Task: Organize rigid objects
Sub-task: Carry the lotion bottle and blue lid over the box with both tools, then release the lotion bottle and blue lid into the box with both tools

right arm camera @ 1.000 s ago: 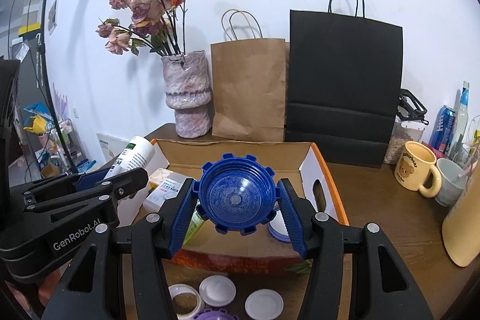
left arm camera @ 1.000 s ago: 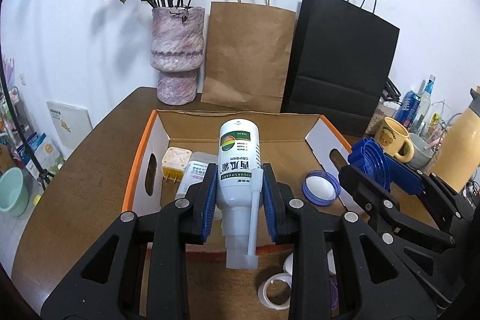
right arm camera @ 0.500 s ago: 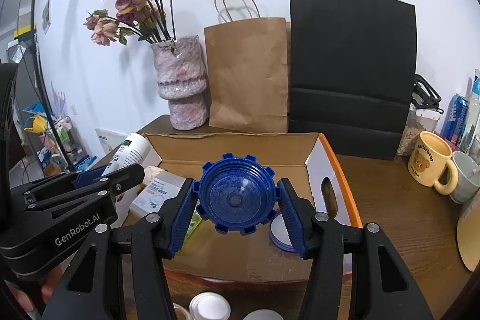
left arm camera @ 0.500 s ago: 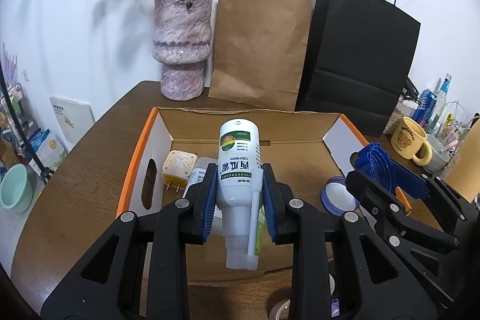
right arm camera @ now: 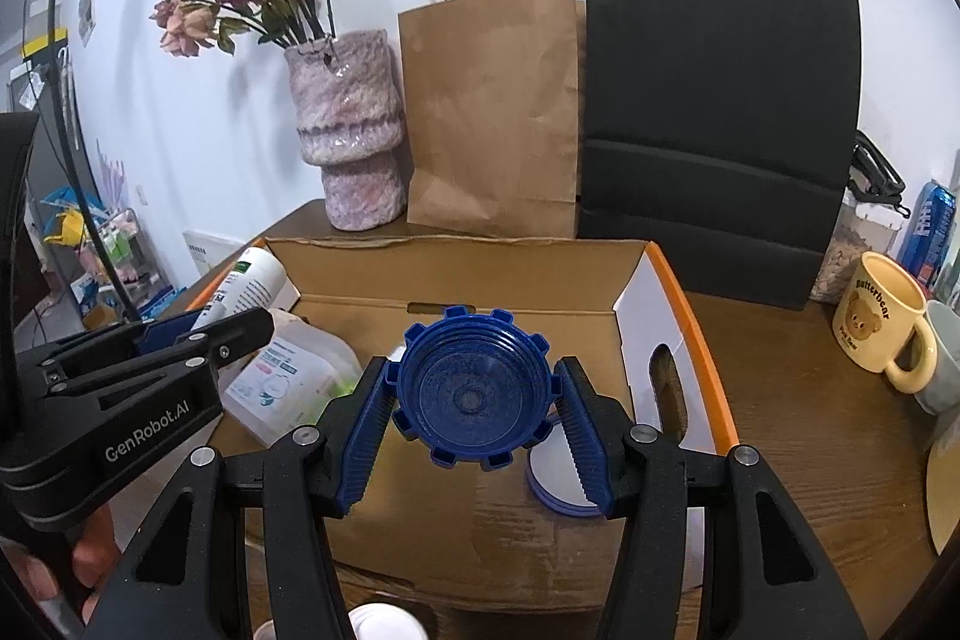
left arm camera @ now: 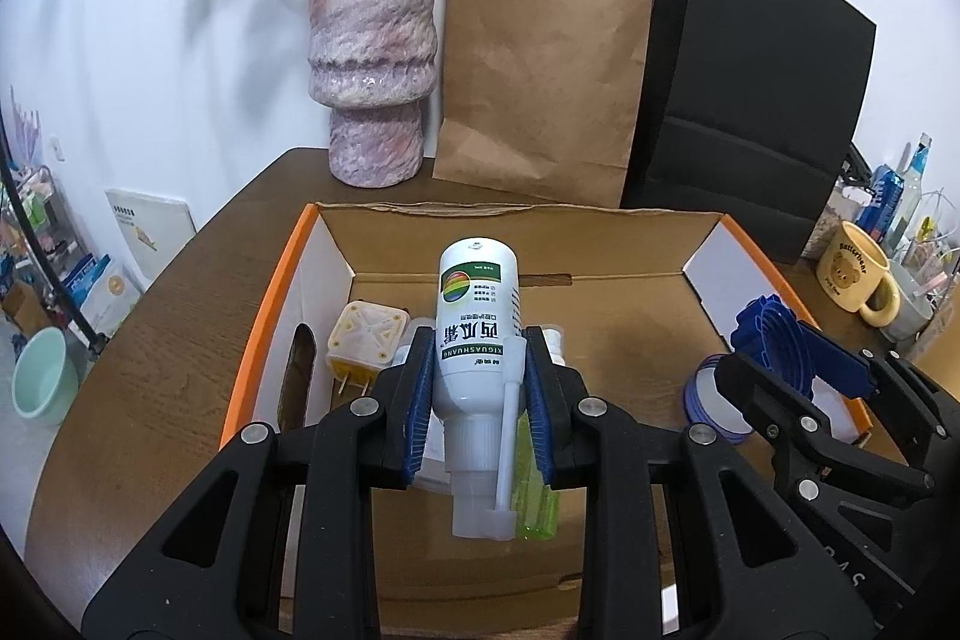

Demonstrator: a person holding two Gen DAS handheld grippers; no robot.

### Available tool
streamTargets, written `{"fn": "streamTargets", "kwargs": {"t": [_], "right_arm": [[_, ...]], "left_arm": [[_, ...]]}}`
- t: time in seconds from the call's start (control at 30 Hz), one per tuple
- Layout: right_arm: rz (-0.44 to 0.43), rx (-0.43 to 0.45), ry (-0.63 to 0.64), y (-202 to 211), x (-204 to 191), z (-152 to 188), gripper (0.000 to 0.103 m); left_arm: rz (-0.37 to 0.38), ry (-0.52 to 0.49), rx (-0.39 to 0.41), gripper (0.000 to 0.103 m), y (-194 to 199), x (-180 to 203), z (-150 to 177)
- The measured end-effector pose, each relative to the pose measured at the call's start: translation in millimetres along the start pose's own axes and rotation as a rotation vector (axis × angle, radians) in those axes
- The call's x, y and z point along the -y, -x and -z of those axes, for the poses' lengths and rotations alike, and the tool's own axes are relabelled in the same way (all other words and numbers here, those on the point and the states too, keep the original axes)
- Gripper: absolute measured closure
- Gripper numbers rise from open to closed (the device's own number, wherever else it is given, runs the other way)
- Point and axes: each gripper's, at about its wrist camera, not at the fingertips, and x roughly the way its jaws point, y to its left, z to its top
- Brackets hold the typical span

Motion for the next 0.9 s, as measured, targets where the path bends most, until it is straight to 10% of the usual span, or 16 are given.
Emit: {"fn": "streamTargets", "kwargs": {"t": [0.47, 0.6, 0.7, 0.9], "right_arm": [[0.028, -0.059, 0.043, -12.6, -1.7, 9.9, 0.042], [0.064, -0.075, 0.037, -14.7, 1.8, 11.6, 0.013], [0.074, -0.067, 0.020, -14.0, 6.3, 11.5, 0.013], [0.073, -0.061, 0.008, -12.6, 8.8, 10.6, 0.013]], "left_arm": [[-0.027, -0.030, -0.044, 0.077, -14.8, -0.1, 7.6], [-0.036, -0.022, -0.020, 0.036, -9.3, -4.6, 5.9], [-0.050, -0.022, 0.011, 0.009, -3.5, -5.8, 3.8], [-0.056, -0.020, 0.029, 0.000, -0.3, -5.4, 2.4]]}}
